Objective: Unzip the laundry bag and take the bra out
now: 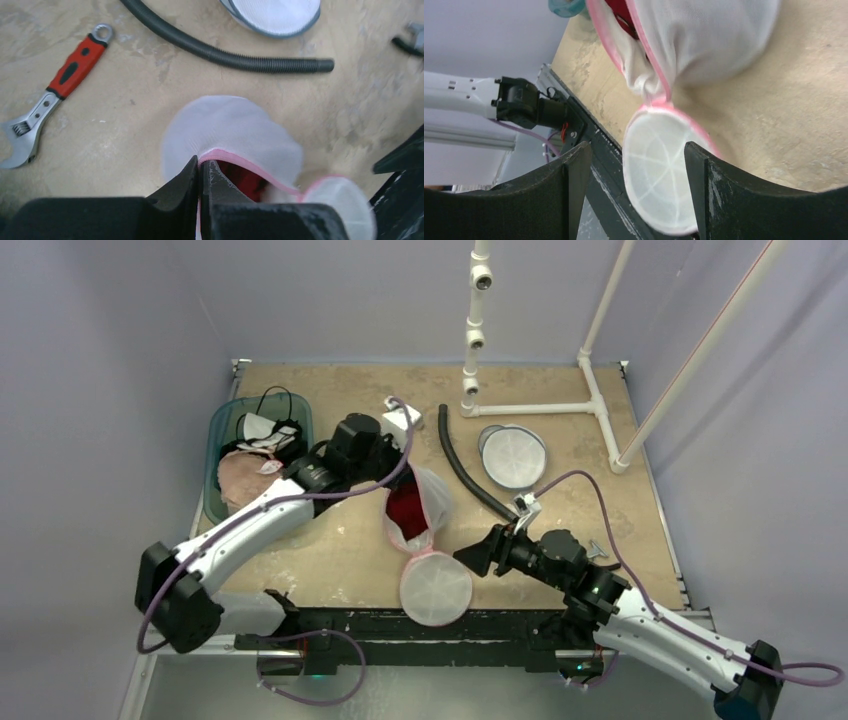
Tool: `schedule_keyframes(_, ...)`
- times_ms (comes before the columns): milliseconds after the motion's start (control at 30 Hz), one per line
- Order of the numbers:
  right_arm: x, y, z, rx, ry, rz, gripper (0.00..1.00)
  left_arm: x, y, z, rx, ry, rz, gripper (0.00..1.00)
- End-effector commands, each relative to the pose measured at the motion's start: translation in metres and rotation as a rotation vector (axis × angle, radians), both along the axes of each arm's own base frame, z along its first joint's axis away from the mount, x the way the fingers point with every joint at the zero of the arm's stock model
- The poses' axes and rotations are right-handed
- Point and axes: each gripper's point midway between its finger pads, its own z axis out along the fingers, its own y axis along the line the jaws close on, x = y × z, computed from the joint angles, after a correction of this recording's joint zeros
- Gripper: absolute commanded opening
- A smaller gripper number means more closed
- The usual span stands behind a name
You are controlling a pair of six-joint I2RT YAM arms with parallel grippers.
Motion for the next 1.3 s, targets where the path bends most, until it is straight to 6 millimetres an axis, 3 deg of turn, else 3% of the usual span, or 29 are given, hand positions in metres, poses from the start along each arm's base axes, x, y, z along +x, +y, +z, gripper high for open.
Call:
schedule_keyframes(0, 0.018, -0.007, 0.030, 0.031, -0.051, -0.106, 0.72, 0.000, 0.014, 0.075, -0.314, 0.007, 0.310, 0.00)
schedule_keyframes(133, 0.028, -0.017, 0.034, -0.008, -0.025, -0.191, 0.73, -0.006, 0.022, 0.087, -0.500, 0.129, 0.508, 0.00)
schedule_keyframes(367, 0.033, -0.026, 0.018, -0.031, 0.044, -0.268, 0.74, -0.023, 0.004, 0.087, -0.813, 0.352, 0.673, 0.00)
schedule_keyframes(633, 0.036, -0.047, 0.027, 0.001, 0.025, -0.363, 0.74, -0.038, -0.024, 0.151, -1.098, 0.356, 0.685, 0.00)
schedule_keyframes(733, 0.036, -0.054, 0.039, 0.018, -0.008, -0.382, 0.74, -0.039, -0.040, 0.156, -1.094, 0.360, 0.655, 0.00)
schedule_keyframes(833, 0.036, -0.058, 0.044, 0.027, -0.026, -0.389, 0.74, -0.041, -0.043, 0.132, -1.054, 0.375, 0.662, 0.00)
schedule_keyframes(900, 0.036, -0.058, 0.041, 0.015, -0.020, -0.391, 0.74, -0.045, -0.032, 0.099, -1.007, 0.379, 0.705, 0.00)
schedule_keyframes(1100, 0.037, -0.051, 0.029, -0.008, -0.030, -0.359, 0.74, -0.072, 0.028, -0.021, -0.824, 0.390, 0.879, 0.00)
schedule_keyframes(1167, 0.037, -0.046, 0.027, -0.019, -0.043, -0.332, 0.74, -0.082, 0.044, -0.042, -0.801, 0.392, 0.899, 0.00)
schedule_keyframes(1267, 0.038, -0.033, 0.025, -0.043, -0.065, -0.278, 0.74, -0.089, 0.063, -0.048, -0.782, 0.371, 0.936, 0.00)
